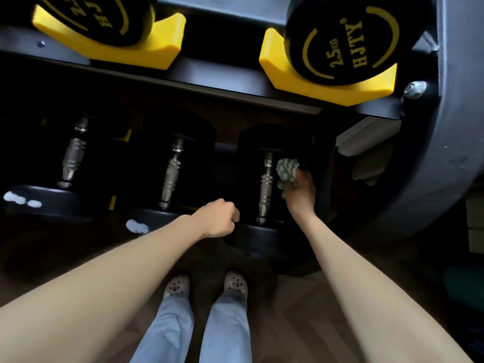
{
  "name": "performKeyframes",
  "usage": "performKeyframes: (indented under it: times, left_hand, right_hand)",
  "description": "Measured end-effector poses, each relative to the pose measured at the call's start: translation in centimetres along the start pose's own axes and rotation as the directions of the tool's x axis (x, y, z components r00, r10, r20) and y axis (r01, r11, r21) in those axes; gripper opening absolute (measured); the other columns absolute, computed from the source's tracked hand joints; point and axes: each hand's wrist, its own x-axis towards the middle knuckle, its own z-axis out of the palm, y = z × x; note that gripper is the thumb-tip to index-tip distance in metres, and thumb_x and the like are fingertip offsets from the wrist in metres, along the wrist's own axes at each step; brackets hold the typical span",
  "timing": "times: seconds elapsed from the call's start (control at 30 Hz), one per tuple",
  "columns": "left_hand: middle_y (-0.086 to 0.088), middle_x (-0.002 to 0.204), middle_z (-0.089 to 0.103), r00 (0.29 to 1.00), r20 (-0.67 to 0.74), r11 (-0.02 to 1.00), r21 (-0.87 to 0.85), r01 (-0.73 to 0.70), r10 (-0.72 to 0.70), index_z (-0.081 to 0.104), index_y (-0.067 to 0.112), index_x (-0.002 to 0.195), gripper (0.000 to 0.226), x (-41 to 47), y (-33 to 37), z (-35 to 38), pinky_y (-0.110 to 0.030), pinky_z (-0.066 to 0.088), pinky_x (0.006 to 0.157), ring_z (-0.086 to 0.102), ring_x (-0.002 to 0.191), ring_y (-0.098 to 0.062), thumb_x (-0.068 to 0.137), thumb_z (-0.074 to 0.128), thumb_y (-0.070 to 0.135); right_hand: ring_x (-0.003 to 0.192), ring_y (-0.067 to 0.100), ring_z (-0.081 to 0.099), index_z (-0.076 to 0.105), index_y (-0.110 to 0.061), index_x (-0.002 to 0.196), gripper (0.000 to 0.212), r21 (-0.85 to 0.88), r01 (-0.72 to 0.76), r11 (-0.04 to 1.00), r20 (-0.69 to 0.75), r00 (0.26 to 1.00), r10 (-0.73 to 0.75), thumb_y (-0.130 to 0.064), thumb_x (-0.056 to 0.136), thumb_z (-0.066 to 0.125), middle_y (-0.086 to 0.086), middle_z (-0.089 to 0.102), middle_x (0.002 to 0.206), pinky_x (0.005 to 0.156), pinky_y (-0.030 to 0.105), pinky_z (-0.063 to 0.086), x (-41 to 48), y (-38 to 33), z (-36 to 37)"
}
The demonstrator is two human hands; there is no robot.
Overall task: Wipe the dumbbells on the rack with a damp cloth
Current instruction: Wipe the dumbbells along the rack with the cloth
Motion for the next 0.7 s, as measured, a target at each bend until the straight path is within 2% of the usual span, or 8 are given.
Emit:
performKeyframes:
  times: [0.1,0.23,0.3,0.43,0.53,0.6,0.63,0.7]
  left_hand:
    - [-0.013,0.123,0.061,1.000,0.014,0.999,-0.054,0.001,0.000,0.066,0.007,0.113,0.042,0.2,0.1,-0.2,-0.037,0.045,0.099,0.054,0.118,-0.029,0.080,0.041,0.001]
    - [-0.018,0.115,0.063,1.000,0.004,0.998,-0.061,0.001,0.000,0.069,0.003,0.105,0.038,0.4,0.7,-0.5,-0.039,0.048,0.094,0.056,0.110,-0.033,0.079,0.041,0.000]
    - [-0.018,0.113,0.063,1.000,0.001,0.998,-0.067,0.014,-0.013,0.069,0.002,0.103,0.037,0.4,0.9,-0.6,-0.040,0.049,0.092,0.057,0.108,-0.033,0.078,0.042,0.001]
    - [-0.019,0.114,0.063,0.998,0.025,0.995,-0.081,0.060,-0.058,0.067,-0.001,0.105,0.037,-0.1,1.2,-0.8,-0.040,0.048,0.094,0.056,0.110,-0.034,0.080,0.041,0.001]
    - [-0.021,0.117,0.062,0.995,0.042,0.990,-0.104,0.091,-0.087,0.066,-0.004,0.108,0.037,-0.6,1.5,-1.0,-0.039,0.046,0.097,0.055,0.113,-0.034,0.082,0.040,0.001]
    - [-0.020,0.118,0.062,0.994,0.055,0.987,-0.123,0.102,-0.096,0.065,-0.005,0.109,0.037,-0.7,1.5,-1.0,-0.039,0.045,0.099,0.054,0.115,-0.034,0.084,0.040,0.001]
    - [-0.020,0.119,0.062,0.993,0.064,0.985,-0.135,0.108,-0.100,0.065,-0.005,0.110,0.037,-0.8,1.4,-0.9,-0.039,0.044,0.100,0.053,0.117,-0.033,0.084,0.039,0.000]
    - [-0.018,0.123,0.061,0.992,0.072,0.981,-0.159,0.114,-0.104,0.064,-0.004,0.115,0.039,-0.9,1.2,-0.9,-0.036,0.041,0.102,0.050,0.121,-0.031,0.085,0.038,-0.002]
  right_hand:
    - [0.101,0.038,0.055,0.061,0.008,0.100,0.020,-0.081,0.047,0.996,0.019,0.999,-0.046,0.008,0.084,0.048,0.025,0.055,0.111,0.073,0.020,0.035,0.6,0.2,1.1]
    - [0.127,0.032,0.043,0.057,0.001,0.123,0.036,-0.166,0.219,0.961,0.249,0.953,-0.174,0.007,0.090,0.044,0.019,0.047,0.135,0.090,0.013,0.027,-0.2,-0.4,1.5]
    - [0.126,0.028,0.044,0.060,0.000,0.120,0.037,-0.161,0.249,0.955,0.359,0.916,-0.179,0.009,0.088,0.044,0.016,0.050,0.134,0.086,0.007,0.025,-0.6,-0.1,0.9]
    - [0.118,0.019,0.052,0.064,-0.009,0.118,0.037,-0.298,0.138,0.945,0.554,0.830,0.053,0.003,0.086,0.048,0.009,0.061,0.117,0.084,0.017,0.035,-1.8,1.1,-0.9]
    - [0.132,0.027,0.040,0.055,-0.019,0.131,0.045,-0.416,0.143,0.898,0.617,0.770,0.163,-0.004,0.091,0.040,0.009,0.047,0.141,0.106,0.026,0.032,-2.4,0.8,-1.5]
    - [0.124,0.026,0.048,0.055,-0.015,0.130,0.044,-0.424,0.182,0.887,0.675,0.716,0.176,-0.003,0.092,0.037,0.013,0.048,0.140,0.099,0.020,0.037,-2.5,-0.5,-1.8]
    - [0.111,0.026,0.054,0.058,-0.004,0.125,0.041,-0.394,0.174,0.903,0.716,0.673,0.183,0.002,0.092,0.035,0.021,0.052,0.133,0.085,0.011,0.040,-2.5,-1.2,-1.8]
    - [0.081,0.030,0.054,0.061,0.009,0.091,0.027,-0.350,0.143,0.926,0.782,0.588,0.205,0.009,0.090,0.033,0.029,0.059,0.104,0.062,0.009,0.034,-2.6,-2.0,-1.3]
